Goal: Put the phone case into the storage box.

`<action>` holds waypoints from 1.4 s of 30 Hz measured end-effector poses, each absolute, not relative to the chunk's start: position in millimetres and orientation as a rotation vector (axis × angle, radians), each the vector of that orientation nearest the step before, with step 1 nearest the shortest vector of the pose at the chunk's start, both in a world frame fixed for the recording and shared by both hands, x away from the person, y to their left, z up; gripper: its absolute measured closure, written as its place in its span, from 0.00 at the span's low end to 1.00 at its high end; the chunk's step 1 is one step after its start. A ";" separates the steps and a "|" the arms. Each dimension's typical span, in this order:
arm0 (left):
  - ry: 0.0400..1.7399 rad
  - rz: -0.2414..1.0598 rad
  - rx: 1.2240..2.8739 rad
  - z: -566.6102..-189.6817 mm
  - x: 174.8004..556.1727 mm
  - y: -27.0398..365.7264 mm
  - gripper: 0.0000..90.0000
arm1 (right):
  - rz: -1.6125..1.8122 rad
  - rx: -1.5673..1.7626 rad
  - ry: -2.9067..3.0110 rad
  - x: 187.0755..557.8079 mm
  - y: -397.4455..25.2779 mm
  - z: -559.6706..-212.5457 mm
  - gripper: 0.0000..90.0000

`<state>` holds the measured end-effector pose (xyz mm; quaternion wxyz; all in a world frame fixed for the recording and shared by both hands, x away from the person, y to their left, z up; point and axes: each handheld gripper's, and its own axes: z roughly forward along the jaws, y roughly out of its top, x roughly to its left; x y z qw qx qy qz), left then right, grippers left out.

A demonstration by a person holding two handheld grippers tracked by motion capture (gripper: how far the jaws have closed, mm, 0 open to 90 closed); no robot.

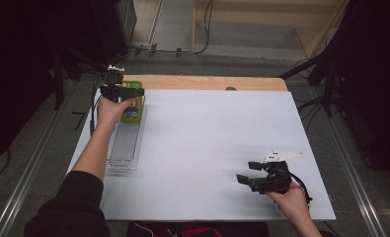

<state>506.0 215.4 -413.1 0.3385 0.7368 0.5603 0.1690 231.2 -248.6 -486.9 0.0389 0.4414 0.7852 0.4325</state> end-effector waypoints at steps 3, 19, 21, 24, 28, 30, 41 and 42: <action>1.454 0.419 1.939 -410.6 503.5 215.2 0.00 | 1.327 1.355 2.409 231.3 -248.5 -486.9 0.25; 1.405 0.334 1.964 -389.7 486.8 218.4 0.00 | 1.330 1.360 2.409 231.1 -248.5 -487.1 0.25; 1.388 0.303 1.962 -387.0 484.7 217.8 0.00 | 1.330 1.363 2.413 231.2 -248.5 -487.2 0.25; 1.364 0.255 1.970 -384.1 481.5 215.5 0.00 | 1.333 1.367 2.413 231.2 -248.5 -487.4 0.25; 1.330 0.214 1.988 -380.1 476.4 211.4 0.00 | 1.335 1.368 2.413 231.1 -249.0 -487.3 0.25; 1.315 0.191 1.999 -378.5 473.6 208.5 0.00 | 1.335 1.366 2.414 231.1 -249.1 -487.3 0.25; 1.237 0.105 2.016 -375.7 460.9 203.3 0.01 | 1.338 1.359 2.412 231.2 -249.7 -487.5 0.25; 1.232 0.105 2.020 -375.9 459.6 202.8 0.01 | 1.339 1.361 2.412 231.2 -249.7 -487.4 0.25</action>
